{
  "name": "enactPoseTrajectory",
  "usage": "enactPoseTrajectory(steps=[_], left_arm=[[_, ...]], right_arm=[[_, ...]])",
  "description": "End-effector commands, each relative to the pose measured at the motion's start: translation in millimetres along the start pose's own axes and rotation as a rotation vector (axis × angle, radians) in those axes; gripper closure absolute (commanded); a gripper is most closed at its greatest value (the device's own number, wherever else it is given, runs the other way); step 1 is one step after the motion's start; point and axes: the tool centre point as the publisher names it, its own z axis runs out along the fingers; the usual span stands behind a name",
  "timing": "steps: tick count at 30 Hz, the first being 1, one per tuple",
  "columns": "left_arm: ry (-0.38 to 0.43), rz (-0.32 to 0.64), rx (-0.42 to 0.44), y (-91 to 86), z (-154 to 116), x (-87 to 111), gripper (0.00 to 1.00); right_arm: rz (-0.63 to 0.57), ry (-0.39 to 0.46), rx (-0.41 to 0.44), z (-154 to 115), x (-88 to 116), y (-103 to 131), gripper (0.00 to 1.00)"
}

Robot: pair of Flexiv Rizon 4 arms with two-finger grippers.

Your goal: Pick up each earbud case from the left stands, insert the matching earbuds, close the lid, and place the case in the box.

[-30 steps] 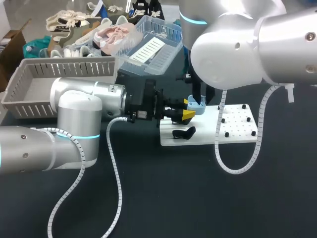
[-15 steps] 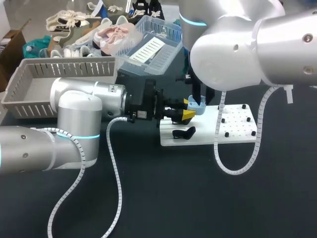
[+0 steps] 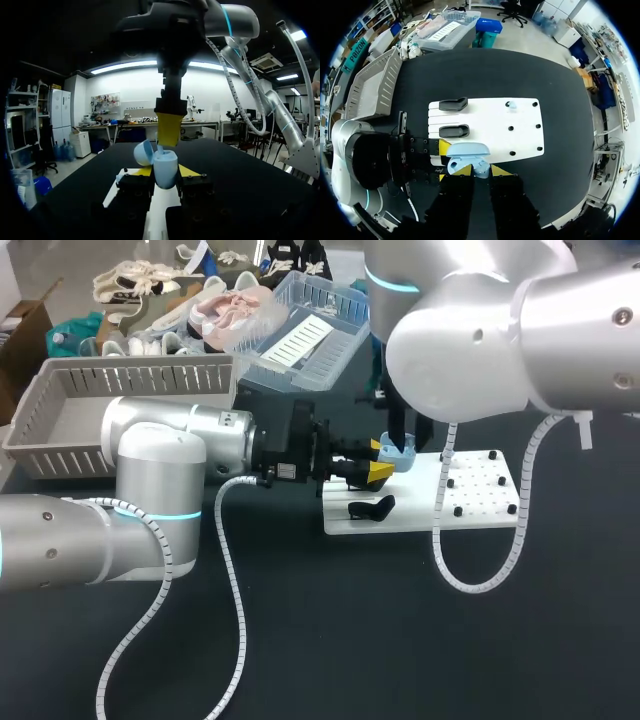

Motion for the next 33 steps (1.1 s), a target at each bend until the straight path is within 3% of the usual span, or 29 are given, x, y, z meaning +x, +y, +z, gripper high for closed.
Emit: enactPoseTrajectory(steps=[1, 5, 7, 15, 17, 27, 33], left_arm=[[-0.001, 0.001, -0.002, -0.7, 0.4, 0.1, 1.00], [-0.001, 0.001, -0.002, -0.7, 0.4, 0.1, 1.00], [-0.001, 0.001, -0.002, -0.7, 0.4, 0.1, 1.00], [-0.001, 0.001, -0.002, -0.7, 0.4, 0.1, 1.00], [-0.001, 0.001, -0.002, -0.7, 0.4, 0.1, 1.00], [-0.001, 0.001, -0.002, -0.7, 0.4, 0.1, 1.00], [-0.001, 0.001, -0.002, -0.7, 0.4, 0.1, 1.00]], right_arm=[[0.002, -0.003, -0.007, -0.8, 1.7, -2.9, 1.00], [0.009, -0.002, -0.009, 1.3, 2.0, -3.8, 1.00], [0.011, -0.001, -0.009, 2.4, 2.0, -4.0, 0.91], [0.009, 0.002, -0.012, 3.1, 2.3, -3.8, 0.78], [0.008, 0.001, -0.013, 3.0, 2.3, -3.5, 0.69], [0.012, -0.004, -0.021, 1.9, 1.9, -3.7, 0.66], [0.041, -0.027, -0.108, -16.7, 1.8, -5.4, 0.57]])
